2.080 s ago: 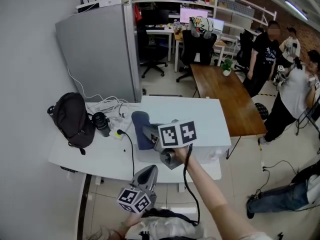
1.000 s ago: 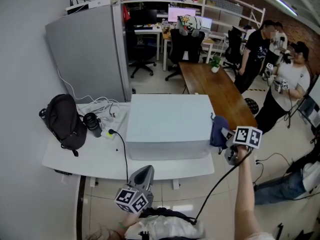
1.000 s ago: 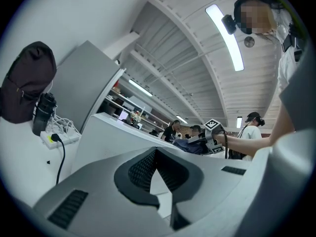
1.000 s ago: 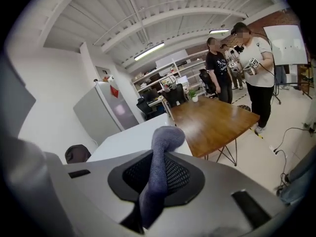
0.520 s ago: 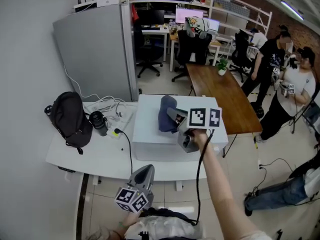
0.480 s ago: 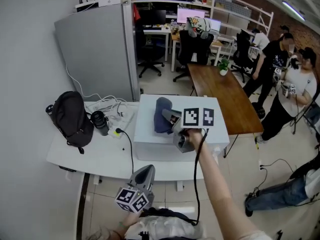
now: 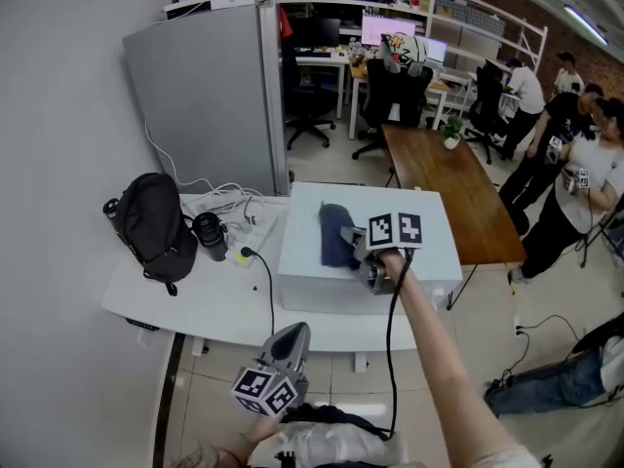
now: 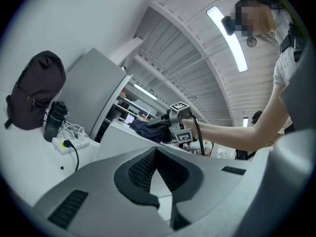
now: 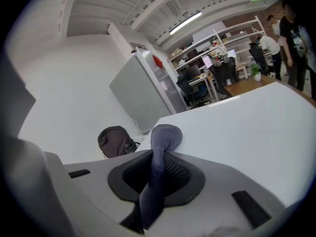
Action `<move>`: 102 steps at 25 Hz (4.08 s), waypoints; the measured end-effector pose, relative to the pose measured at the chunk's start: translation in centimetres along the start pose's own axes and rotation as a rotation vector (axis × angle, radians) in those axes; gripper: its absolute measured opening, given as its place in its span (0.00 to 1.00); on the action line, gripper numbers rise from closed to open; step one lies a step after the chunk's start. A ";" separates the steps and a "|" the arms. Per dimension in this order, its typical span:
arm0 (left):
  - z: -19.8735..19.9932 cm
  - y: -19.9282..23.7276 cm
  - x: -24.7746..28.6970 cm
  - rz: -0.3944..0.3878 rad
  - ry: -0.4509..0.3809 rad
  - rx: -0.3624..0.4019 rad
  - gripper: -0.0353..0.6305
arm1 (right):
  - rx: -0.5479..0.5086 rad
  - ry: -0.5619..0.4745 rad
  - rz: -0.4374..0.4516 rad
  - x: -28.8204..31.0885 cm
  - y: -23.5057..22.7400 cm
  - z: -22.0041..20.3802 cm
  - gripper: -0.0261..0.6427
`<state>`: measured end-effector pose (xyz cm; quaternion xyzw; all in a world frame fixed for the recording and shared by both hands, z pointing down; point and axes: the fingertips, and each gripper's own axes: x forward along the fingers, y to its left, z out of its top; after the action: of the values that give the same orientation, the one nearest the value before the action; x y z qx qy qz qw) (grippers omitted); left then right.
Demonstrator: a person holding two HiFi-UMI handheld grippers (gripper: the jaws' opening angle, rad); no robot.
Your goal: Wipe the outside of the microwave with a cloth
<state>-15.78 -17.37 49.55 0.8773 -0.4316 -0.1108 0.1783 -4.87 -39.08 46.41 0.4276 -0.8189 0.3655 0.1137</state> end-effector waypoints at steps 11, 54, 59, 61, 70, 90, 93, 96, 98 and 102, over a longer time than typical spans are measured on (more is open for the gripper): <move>-1.5 -1.3 1.0 -0.072 0.041 -0.018 0.03 | 0.175 -0.215 -0.363 -22.2 -20.1 -1.5 0.15; -12.4 -36.5 -27.6 -0.166 0.021 -0.019 0.03 | 0.195 -0.485 0.011 -50.3 7.2 -43.2 0.15; -11.5 -35.6 -28.7 -0.106 0.015 -0.012 0.03 | 0.204 -0.471 -0.032 -50.6 7.1 -45.5 0.15; -11.1 -35.8 -28.3 -0.118 0.029 0.007 0.03 | 0.165 -0.445 -0.052 -50.1 7.9 -46.2 0.15; -11.8 -33.2 -28.0 -0.146 0.074 0.012 0.03 | 0.135 -0.371 -0.079 -44.7 12.4 -48.6 0.15; -9.2 -25.6 -32.9 -0.168 0.041 0.023 0.03 | 0.027 -0.338 -0.160 -37.1 21.0 -48.9 0.14; -9.1 -25.4 -33.3 -0.165 0.029 0.017 0.03 | 0.017 -0.324 -0.172 -37.1 21.1 -49.2 0.14; -8.7 -25.0 -33.7 -0.159 0.014 0.010 0.03 | 0.005 -0.315 -0.186 -36.9 21.4 -49.3 0.14; -8.7 -24.6 -33.9 -0.153 0.012 0.010 0.03 | -0.007 -0.311 -0.190 -36.5 21.6 -49.4 0.14; -9.0 -24.3 -34.5 -0.145 0.016 0.010 0.03 | -0.015 -0.295 -0.183 -35.7 22.1 -50.0 0.14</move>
<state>-16.03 25.81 49.26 0.9080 -0.3661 -0.1143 0.1687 -6.77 25.89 52.91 0.5486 -0.7871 0.2807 0.0280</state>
